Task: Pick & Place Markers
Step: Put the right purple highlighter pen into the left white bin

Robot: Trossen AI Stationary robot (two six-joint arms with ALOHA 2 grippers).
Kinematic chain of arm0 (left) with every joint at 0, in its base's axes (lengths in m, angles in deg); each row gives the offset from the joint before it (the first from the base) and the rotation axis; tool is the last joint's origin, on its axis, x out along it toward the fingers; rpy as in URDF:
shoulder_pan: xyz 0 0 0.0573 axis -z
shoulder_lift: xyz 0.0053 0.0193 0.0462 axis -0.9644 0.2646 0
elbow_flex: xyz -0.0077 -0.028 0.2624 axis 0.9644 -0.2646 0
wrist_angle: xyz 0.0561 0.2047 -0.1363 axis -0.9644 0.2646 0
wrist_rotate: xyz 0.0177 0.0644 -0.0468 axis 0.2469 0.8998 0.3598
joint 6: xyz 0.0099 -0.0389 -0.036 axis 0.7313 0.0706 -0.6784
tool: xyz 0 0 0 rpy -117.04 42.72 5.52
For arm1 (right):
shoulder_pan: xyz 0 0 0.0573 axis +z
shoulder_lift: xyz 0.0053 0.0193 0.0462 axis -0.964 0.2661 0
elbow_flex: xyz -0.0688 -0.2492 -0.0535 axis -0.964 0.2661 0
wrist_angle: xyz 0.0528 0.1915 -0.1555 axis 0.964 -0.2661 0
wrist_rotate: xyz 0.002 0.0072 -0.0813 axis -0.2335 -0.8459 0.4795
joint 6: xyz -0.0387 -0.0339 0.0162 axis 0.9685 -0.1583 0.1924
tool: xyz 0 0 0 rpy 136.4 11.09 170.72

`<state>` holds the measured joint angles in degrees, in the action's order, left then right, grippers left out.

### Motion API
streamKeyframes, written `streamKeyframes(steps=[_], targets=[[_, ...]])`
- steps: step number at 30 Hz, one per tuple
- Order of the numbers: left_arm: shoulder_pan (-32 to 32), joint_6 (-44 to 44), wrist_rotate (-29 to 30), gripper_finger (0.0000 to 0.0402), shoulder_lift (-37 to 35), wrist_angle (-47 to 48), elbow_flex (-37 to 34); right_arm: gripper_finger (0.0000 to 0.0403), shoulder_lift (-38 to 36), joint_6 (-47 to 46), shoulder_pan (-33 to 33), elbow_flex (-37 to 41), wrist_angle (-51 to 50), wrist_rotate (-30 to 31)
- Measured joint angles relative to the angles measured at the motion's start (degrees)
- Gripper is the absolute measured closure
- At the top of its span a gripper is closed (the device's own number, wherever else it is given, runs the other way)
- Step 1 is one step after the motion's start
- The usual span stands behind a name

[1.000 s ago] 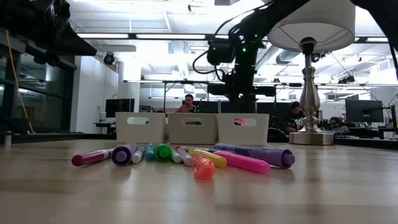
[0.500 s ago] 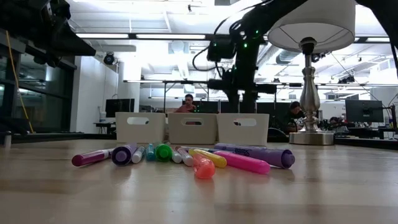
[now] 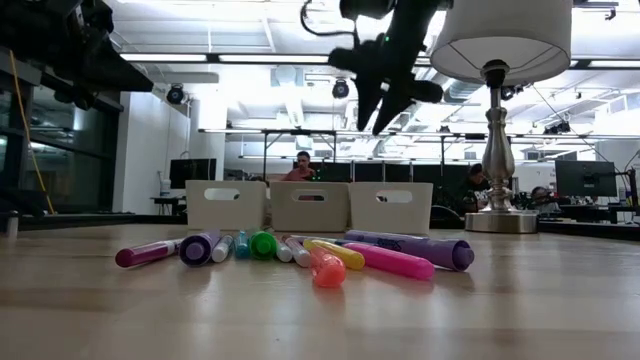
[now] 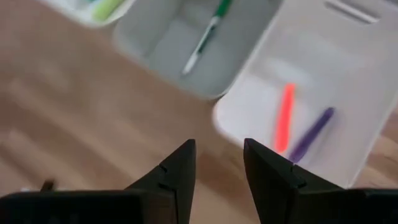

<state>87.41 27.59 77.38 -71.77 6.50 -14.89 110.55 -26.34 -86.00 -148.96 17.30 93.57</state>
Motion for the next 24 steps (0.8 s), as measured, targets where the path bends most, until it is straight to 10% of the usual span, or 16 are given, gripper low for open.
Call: streamKeyframes(steps=[24], targets=[[0.0, -1.7, -5.0, 0.0399, 0.0, 0.0, 0.0, 0.0279, -0.3, -5.4, 19.8, 0.0, -8.8, -8.3]])
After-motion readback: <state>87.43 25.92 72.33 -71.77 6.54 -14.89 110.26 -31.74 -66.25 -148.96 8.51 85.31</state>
